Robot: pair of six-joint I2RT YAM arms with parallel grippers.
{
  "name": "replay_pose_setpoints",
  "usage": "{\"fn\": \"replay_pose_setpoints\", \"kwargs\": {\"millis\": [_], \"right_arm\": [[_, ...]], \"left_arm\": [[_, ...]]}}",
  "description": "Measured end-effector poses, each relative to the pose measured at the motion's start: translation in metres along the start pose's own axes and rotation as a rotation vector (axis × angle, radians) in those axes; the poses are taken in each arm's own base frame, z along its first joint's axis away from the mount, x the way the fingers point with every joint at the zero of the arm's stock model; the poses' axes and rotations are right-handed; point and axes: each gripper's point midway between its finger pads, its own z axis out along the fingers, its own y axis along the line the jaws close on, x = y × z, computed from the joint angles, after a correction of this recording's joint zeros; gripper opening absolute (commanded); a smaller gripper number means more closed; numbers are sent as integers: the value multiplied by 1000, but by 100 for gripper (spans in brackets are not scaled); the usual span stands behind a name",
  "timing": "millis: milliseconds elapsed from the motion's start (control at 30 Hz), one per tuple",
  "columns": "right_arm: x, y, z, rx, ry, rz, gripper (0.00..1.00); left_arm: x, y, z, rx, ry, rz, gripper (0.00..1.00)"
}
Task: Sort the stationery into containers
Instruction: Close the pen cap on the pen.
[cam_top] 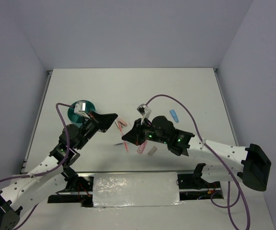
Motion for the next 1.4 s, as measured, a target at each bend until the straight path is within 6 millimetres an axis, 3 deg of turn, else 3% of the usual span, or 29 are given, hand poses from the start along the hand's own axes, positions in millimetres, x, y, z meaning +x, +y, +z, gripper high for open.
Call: {"fn": "replay_pose_setpoints", "kwargs": {"millis": [733,933,1033,1100,1167,1300,1400], "right_arm": [[-21,2,0,40,-33,-83,0],[-33,3,1,42,-83,-178,0],[-37,2,2,46,-100,-238,0],[-39,4,2,39,-101,-268,0],[-52,12,6,17,-141,-289,0],[-63,20,9,-8,-182,-309,0],[-66,23,9,-16,-192,-310,0]], "left_arm": [[0,-11,-4,46,-3,-99,0],[-5,-14,-5,64,-19,-98,8],[-7,-16,-4,68,-26,-87,20],[-9,-17,-4,72,-29,-63,35],[-4,-20,-5,78,8,-37,41],[-3,-26,-4,77,49,12,36],[-6,-31,-3,76,71,50,22]]}}
